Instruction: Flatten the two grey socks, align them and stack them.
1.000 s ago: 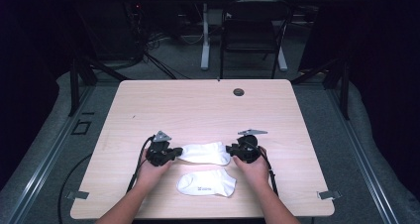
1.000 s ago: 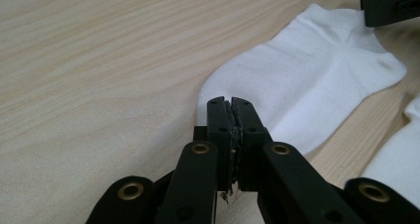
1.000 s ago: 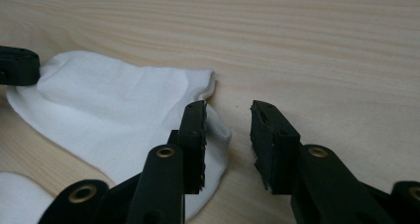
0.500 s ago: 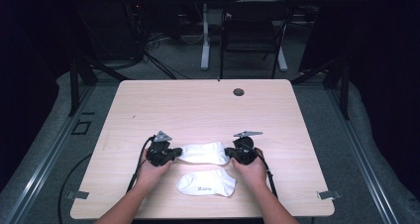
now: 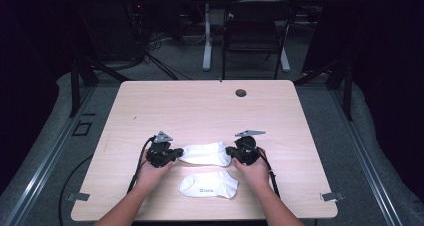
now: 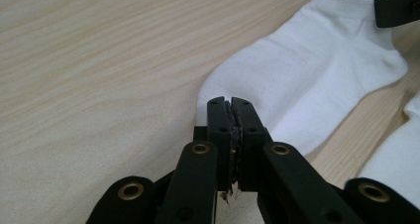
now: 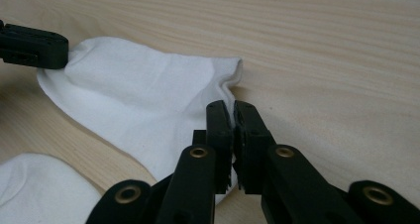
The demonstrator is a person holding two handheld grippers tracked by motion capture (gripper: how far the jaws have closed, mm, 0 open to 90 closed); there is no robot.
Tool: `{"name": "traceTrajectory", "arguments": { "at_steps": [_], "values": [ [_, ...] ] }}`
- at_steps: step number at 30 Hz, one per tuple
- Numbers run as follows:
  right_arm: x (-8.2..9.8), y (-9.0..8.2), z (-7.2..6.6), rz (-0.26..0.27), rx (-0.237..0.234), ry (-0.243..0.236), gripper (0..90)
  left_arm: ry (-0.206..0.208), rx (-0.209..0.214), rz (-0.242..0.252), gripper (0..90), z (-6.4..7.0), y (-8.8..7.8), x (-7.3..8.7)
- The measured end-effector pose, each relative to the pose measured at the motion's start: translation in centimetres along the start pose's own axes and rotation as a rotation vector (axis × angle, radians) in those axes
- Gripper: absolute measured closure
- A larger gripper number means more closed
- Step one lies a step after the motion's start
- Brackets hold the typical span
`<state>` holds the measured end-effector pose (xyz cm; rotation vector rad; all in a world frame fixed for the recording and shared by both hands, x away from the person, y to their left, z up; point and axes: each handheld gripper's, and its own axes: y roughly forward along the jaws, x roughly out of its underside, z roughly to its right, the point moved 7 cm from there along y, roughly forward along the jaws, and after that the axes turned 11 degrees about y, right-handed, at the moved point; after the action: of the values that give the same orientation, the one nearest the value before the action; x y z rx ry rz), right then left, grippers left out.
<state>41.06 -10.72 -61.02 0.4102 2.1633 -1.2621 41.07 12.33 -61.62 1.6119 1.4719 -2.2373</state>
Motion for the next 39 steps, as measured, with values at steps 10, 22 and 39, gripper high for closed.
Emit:
{"name": "traceTrajectory", "arguments": {
  "at_steps": [10,22,39],
  "values": [
    [-0.3,-1.3,-0.8,0.015,-0.013,-0.023,86.4,0.013,0.007,0.024,88.0,0.4,-1.4,-0.7],
    [0.2,-3.5,-2.0,0.026,-0.036,-0.055,86.4,0.015,0.029,0.051,88.0,1.7,-3.7,-0.8],
    [3.2,-6.6,-2.8,0.021,-0.075,-0.058,86.4,0.027,0.079,0.042,88.0,5.3,-5.2,1.3]
  ]
}}
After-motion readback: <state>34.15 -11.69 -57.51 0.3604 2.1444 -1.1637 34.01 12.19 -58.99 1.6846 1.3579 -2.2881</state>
